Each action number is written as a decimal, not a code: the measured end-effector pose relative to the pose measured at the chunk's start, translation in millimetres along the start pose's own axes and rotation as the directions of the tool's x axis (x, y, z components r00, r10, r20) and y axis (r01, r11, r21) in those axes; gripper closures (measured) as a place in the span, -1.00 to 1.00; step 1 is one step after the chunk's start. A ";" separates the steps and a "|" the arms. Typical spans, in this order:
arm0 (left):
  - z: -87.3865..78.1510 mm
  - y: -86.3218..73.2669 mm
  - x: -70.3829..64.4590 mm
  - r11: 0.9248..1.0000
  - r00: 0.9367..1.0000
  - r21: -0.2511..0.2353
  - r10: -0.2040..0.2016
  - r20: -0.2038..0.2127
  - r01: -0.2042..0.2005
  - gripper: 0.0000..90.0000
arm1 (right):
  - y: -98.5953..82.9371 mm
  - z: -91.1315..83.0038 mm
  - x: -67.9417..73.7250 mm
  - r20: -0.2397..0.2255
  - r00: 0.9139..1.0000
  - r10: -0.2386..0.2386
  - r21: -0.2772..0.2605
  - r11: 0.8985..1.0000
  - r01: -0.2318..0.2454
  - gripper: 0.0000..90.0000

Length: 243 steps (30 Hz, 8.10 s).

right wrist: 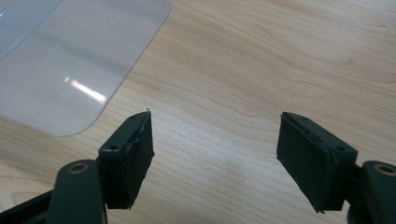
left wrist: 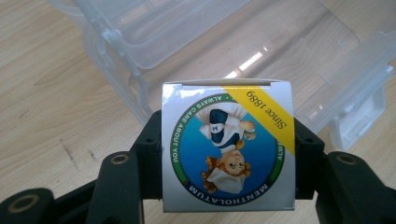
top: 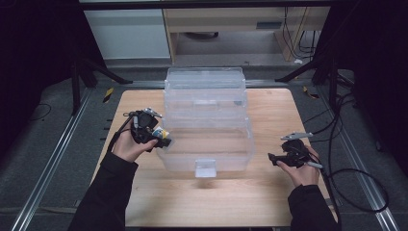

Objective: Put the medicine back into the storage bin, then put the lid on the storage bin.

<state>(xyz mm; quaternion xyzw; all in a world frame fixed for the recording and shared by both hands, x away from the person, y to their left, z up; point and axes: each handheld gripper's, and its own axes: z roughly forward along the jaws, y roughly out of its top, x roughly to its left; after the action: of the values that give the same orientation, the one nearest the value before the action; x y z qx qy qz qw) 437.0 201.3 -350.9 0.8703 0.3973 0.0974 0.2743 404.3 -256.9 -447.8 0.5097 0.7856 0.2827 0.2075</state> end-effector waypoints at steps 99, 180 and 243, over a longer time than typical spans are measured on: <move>40.4 -2.4 -60.7 0.918 0.892 -0.126 0.395 0.221 -0.376 -0.01 | 9.4 -9.6 5.0 -0.037 0.996 -0.078 -0.085 0.994 0.074 -0.34; 106.4 17.5 -74.8 0.790 0.735 0.048 0.545 0.403 -0.611 0.39 | 173.0 -11.9 47.8 -0.230 0.872 -0.432 -0.350 0.873 0.340 0.00; 106.4 15.9 -68.2 0.840 0.769 0.056 0.464 0.440 -0.539 0.46 | 248.5 46.6 61.9 -0.482 0.681 -0.552 -0.265 0.832 0.487 0.86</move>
<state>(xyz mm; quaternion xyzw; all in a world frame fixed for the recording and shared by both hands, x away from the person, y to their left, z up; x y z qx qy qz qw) 443.1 99.5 -427.1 0.9662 0.0899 -0.0533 0.2356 578.4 -109.5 -322.4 0.1520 0.9055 0.3884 0.0784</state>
